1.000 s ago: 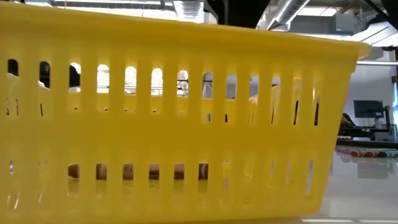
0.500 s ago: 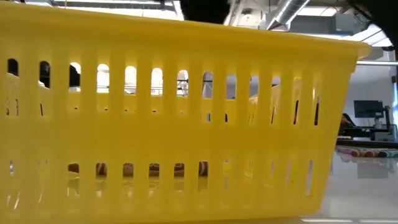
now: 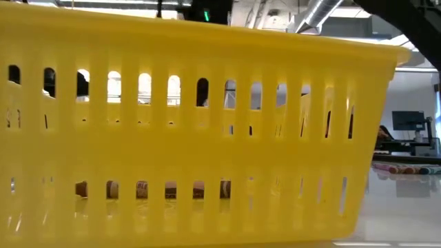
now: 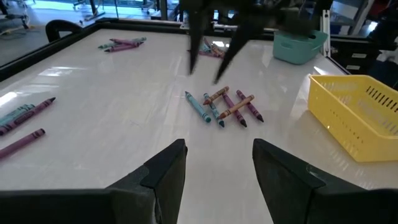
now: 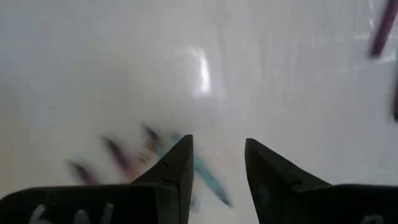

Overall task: Sort crayons
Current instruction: Put the purple crayon into the orange bin

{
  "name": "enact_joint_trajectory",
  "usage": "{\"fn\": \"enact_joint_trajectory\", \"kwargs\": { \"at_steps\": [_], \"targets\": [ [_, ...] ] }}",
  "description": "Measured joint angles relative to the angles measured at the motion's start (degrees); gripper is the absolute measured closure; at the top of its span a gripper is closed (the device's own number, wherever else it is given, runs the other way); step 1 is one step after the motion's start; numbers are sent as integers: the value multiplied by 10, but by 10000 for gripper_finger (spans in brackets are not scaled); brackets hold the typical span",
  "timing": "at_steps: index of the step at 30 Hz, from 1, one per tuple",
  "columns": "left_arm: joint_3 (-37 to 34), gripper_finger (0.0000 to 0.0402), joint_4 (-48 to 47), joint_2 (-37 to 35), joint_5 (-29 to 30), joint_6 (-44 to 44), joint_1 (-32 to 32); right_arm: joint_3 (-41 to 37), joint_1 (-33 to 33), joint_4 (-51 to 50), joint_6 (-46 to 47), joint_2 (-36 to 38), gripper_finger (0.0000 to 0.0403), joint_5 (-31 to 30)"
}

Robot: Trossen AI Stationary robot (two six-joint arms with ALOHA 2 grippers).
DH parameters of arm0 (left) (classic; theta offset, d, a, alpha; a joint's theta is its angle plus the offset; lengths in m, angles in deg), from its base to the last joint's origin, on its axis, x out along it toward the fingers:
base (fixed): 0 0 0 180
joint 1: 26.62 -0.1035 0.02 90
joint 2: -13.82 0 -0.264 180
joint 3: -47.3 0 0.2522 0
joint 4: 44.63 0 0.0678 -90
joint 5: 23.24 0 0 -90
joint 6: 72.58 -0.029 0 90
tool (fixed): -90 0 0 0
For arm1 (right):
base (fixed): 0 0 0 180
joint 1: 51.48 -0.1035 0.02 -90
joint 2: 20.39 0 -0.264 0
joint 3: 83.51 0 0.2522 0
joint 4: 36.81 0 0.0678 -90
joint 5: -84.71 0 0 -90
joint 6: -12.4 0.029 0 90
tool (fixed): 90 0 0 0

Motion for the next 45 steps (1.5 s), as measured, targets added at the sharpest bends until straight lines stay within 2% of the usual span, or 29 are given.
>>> {"fn": "enact_joint_trajectory", "kwargs": {
  "at_steps": [7, 16, 18, 24, 34, 40, 45],
  "targets": [
    [0, 227, 0, 0, 0, 0, 0, -117, 5, 17, 0, 56, 266, -4],
    [0, 227, 0, 0, 0, 0, 0, -399, 40, 201, 43, 274, 266, 10],
    [0, 227, 0, 0, 0, 0, 0, -455, 35, 204, 82, 323, 266, 11],
    [0, 227, 0, 0, 0, 0, 0, -578, 27, 139, 339, 431, 272, -2],
    [0, 227, 0, 0, 0, 0, 0, -685, -12, 61, 567, 477, 287, -10],
    [0, 227, 0, 0, 0, 0, 0, -733, -35, 68, 649, 470, 287, 13],
    [0, 227, 0, 0, 0, 0, 0, -758, -39, 103, 669, 472, 287, 28]
  ]
}}
